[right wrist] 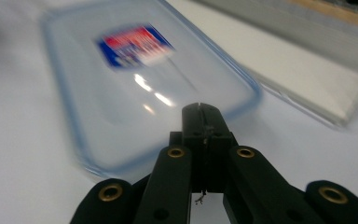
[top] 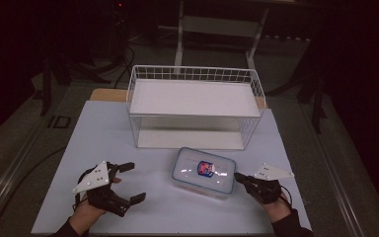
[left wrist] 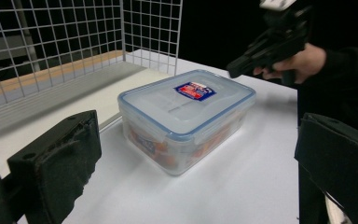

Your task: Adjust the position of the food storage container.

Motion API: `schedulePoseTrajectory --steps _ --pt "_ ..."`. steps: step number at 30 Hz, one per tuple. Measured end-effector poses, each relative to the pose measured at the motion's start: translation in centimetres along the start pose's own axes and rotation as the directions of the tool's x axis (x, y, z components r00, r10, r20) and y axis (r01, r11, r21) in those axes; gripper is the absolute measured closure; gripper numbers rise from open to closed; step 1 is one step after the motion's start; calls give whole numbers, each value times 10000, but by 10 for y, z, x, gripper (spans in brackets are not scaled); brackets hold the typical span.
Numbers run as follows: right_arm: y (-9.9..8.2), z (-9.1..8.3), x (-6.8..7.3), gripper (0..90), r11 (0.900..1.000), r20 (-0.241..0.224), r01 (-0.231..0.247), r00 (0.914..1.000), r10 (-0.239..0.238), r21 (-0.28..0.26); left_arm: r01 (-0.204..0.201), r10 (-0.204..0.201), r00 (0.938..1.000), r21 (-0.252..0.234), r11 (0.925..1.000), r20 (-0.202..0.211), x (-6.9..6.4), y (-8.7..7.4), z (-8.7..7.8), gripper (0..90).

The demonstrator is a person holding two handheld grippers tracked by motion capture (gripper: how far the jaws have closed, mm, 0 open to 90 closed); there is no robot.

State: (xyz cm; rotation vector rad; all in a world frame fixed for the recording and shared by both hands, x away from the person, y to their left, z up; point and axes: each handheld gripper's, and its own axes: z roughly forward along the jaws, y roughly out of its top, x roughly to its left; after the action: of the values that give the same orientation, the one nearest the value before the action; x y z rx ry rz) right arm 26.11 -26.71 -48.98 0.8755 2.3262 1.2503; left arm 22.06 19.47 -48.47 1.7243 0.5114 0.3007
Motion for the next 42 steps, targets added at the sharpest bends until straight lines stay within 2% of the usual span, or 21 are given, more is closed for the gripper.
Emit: schedulePoseTrajectory --steps 3,5,7,9,13,16,20,21,23,27,33,35,42 --pt "7 -4 17 900 9998 -706 16 9975 -30 -204 -22 22 10000 6 10000 -9 0 0 0 6" --pt "8 -5 32 900 9996 -1171 206 9929 -229 -202 -53 53 10000 5 10000 -11 -1 0 0 6" --pt "6 -4 40 900 9997 -1491 157 9887 -180 -163 -65 65 10000 29 10000 -13 -1 0 0 6" --pt "3 -3 48 900 9999 -1790 112 9838 -111 -5 -15 15 10000 9 10000 2 -1 0 0 6" --pt "-3 5 57 900 9986 -2070 364 9780 -275 393 -3 3 10000 24 10000 1 0 0 1 6" --pt "-8 11 56 900 9966 -1998 361 9796 -206 744 -19 19 10000 23 10000 -10 0 0 0 6" --pt "-9 13 54 900 9947 -1750 467 9841 -301 916 -14 14 10000 28 10000 -4 0 0 1 6" --pt "-10 13 53 900 9953 -1830 377 9829 -209 888 -10 10 10000 27 10000 10 0 0 1 6" --pt "-10 13 51 900 9948 -1543 495 9874 -353 894 -32 32 10000 44 10000 18 0 0 1 6" --pt "-10 13 43 900 9957 -1375 303 9903 -180 877 -22 22 10000 44 10000 22 0 0 1 6" --pt "-8 15 33 900 9964 -1180 307 9928 -212 790 -23 23 10000 47 10000 21 0 0 1 6" --pt "-9 16 29 900 9972 -1182 144 9930 -56 731 -17 17 10000 37 10000 53 0 0 1 6" --pt "-9 17 23 900 9975 -778 134 9969 -79 700 -29 28 10000 51 10000 57 0 0 1 6"
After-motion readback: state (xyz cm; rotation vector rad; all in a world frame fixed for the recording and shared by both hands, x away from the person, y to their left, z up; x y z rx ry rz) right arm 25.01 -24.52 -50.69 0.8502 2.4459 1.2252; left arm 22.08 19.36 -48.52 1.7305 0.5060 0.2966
